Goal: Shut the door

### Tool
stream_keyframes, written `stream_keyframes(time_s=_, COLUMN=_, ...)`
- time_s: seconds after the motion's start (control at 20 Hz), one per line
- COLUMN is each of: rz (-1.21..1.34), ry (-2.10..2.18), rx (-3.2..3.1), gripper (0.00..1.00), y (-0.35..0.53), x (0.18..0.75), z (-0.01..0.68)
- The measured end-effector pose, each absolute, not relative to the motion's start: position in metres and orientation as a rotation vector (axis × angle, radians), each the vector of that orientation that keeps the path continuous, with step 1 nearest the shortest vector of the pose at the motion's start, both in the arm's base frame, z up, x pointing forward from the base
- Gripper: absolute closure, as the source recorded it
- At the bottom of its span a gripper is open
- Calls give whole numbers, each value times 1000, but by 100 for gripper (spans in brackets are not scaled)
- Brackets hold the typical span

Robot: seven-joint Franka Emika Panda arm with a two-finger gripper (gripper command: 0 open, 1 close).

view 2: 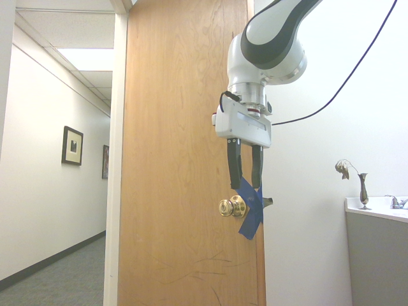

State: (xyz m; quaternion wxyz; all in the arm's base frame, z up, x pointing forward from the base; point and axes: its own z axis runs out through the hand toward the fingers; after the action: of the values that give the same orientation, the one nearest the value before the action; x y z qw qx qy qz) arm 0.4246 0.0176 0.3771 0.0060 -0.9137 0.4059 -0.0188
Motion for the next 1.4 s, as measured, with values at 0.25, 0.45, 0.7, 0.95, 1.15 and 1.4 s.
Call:
stream_keyframes(time_s=0.25, rz=-92, ry=1284, rx=-2833, gripper=0, y=16, x=423, z=386)
stream_keyframes(time_s=0.45, rz=-176, ry=1306, rx=-2795, gripper=0, y=8, x=400, z=410)
stream_keyframes(time_s=0.7, rz=-253, ry=1367, rx=-2725, gripper=0, y=-11, x=371, z=448)
stream_keyframes(time_s=0.95, rz=-265, ry=1489, rx=-2631, gripper=0, y=-52, x=359, z=462)
stream_keyframes(time_s=1.15, rz=-266, ry=1570, rx=-2560, gripper=0, y=-86, x=352, z=468)
stream_keyframes(time_s=1.4, rz=-251, ry=1668, rx=-2474, gripper=0, y=-132, x=346, z=463)
